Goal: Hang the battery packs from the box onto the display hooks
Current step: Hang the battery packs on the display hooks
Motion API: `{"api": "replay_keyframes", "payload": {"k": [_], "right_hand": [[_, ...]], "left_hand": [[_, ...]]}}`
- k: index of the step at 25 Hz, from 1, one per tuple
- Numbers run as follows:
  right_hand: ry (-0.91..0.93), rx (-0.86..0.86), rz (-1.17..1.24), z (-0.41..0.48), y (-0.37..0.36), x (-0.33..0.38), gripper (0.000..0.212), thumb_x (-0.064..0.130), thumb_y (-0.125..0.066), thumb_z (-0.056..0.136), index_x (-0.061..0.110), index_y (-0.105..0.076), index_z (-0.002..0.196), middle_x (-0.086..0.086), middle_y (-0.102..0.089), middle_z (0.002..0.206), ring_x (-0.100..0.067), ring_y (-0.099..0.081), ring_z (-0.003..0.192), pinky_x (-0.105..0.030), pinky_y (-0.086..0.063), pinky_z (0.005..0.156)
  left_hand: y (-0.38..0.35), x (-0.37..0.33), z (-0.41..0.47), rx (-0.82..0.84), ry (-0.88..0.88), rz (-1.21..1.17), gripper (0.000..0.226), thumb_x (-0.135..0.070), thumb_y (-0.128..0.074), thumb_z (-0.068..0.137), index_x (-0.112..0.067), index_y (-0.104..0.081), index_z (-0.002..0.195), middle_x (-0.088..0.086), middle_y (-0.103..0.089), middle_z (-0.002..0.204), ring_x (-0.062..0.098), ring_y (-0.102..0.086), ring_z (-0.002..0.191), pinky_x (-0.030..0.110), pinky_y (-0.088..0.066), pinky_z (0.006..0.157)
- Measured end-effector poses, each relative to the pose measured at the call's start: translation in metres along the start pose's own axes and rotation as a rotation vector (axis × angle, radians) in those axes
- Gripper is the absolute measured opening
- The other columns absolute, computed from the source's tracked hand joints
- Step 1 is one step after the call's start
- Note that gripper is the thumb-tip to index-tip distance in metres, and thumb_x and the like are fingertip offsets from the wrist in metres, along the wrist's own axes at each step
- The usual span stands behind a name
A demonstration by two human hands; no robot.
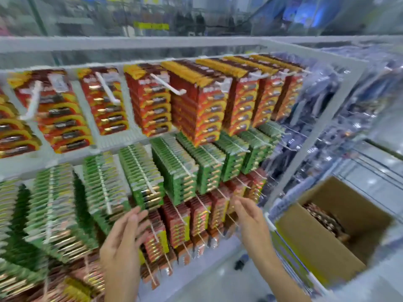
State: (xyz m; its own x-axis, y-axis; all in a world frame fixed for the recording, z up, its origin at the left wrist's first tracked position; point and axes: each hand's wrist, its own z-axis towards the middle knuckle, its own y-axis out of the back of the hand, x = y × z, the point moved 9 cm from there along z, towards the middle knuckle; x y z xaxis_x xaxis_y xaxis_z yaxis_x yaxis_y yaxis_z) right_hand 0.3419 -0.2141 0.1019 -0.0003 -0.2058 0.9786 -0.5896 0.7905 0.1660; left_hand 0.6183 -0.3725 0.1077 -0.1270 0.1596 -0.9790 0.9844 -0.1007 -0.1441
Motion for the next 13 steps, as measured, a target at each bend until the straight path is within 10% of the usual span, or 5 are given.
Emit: {"api": "replay_keyframes", "payload": {"k": [6, 13], "right_hand": [[-0.174, -0.277, 0.071, -0.038, 0.122, -0.074, 0.015, 0.027, -0.057, 0.105, 0.022, -0.070, 0.112, 0.005, -0.071, 0.104, -0.010, -0.066, 0.091, -0.011, -0.051, 0.071], [-0.254, -0.554, 0.074, -0.055, 0.264, -0.121, 0.014, 0.018, -0.064, 0.100, 0.028, -0.071, 0.094, 0.018, -0.074, 0.087, -0.004, -0.066, 0.094, -0.008, -0.046, 0.074]], "left_hand": [[-0.103, 0.070, -0.042, 0.289, 0.208, 0.082, 0.019, -0.021, -0.056, 0.106, -0.018, -0.072, 0.114, -0.009, -0.080, 0.097, 0.018, -0.071, 0.099, 0.039, -0.054, 0.092], [-0.244, 0.126, -0.104, 0.555, 0.286, 0.193, 0.019, -0.014, -0.053, 0.105, -0.011, -0.072, 0.109, 0.015, -0.074, 0.116, 0.032, -0.067, 0.107, 0.034, -0.050, 0.080]]}}
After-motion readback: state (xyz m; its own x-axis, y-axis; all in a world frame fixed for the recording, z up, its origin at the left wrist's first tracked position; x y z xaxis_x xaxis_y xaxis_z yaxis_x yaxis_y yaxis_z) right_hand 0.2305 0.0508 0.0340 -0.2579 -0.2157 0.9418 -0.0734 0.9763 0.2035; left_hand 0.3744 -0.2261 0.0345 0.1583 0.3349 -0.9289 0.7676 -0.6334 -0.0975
